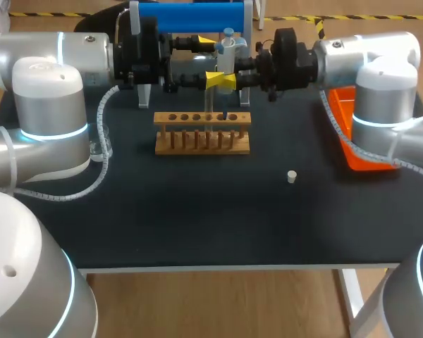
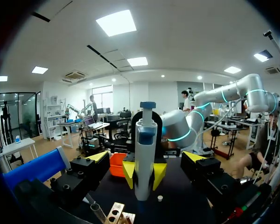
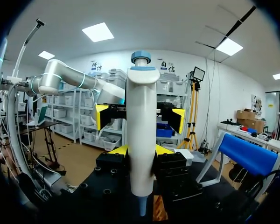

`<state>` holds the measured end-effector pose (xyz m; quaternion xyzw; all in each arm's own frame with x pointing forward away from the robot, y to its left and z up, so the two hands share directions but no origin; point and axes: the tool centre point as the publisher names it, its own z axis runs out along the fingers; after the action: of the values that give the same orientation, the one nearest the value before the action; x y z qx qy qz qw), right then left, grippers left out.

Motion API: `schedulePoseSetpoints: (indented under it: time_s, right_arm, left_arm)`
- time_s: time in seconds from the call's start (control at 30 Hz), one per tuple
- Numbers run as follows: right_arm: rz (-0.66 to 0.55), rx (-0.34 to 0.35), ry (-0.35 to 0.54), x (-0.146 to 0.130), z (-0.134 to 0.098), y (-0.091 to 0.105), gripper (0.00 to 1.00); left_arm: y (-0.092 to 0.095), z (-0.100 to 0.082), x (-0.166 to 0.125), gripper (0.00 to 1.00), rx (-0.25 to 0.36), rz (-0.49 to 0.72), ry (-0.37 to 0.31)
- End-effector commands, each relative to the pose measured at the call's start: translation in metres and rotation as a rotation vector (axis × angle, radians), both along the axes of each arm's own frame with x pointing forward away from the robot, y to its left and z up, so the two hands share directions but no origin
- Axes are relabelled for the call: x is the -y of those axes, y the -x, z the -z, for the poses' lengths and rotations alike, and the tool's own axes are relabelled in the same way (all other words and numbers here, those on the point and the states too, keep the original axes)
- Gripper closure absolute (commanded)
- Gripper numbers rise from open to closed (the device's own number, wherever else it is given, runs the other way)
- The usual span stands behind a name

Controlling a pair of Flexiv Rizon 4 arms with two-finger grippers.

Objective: Invert the test tube, pick up the pipette, mount the tip to pipette, aspirate from beaker and dispense into the tube, eject the tip, return the pipette, and cap with the stopper.

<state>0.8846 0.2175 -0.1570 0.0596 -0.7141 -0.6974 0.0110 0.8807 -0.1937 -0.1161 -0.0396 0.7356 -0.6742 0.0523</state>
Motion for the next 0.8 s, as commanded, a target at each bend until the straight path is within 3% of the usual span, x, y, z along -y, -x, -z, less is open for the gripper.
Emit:
schedulePoseSetpoints:
  time_s: [0.03, 0.23, 0.27, 0.3, 0.57, 0.63, 0.8]
  right_arm:
    - [0.002, -0.003, 0.0, -0.006, 0.002, 0.0, 1.0]
    - [0.004, -0.013, -0.001, -0.013, 0.002, 0.001, 1.0]
    - [0.005, -0.013, -0.002, -0.013, 0.002, 0.001, 1.0]
    - [0.006, -0.014, -0.003, -0.014, 0.002, 0.001, 1.0]
    - [0.008, -0.02, -0.007, -0.018, 0.0, 0.001, 1.0]
    - [0.009, -0.022, -0.007, -0.019, 0.0, 0.001, 1.0]
    - [0.009, -0.025, -0.009, -0.02, 0.0, 0.002, 1.0]
  left_arm:
    - [-0.001, -0.001, 0.0, 0.0, -0.002, 0.001, -0.003]
    - [-0.001, -0.001, 0.0, 0.01, -0.002, 0.001, -0.003]
    - [-0.001, -0.001, 0.0, 0.14, -0.002, 0.001, -0.003]
    - [-0.001, -0.001, 0.0, 0.2, -0.002, 0.001, -0.003]
    - [-0.001, -0.001, 0.0, 0.29, -0.002, 0.001, -0.003]
    - [-0.001, -0.001, 0.0, 0.42, -0.002, 0.001, -0.003]
    - [-0.001, -0.001, 0.0, 0.45, -0.002, 0.001, -0.003]
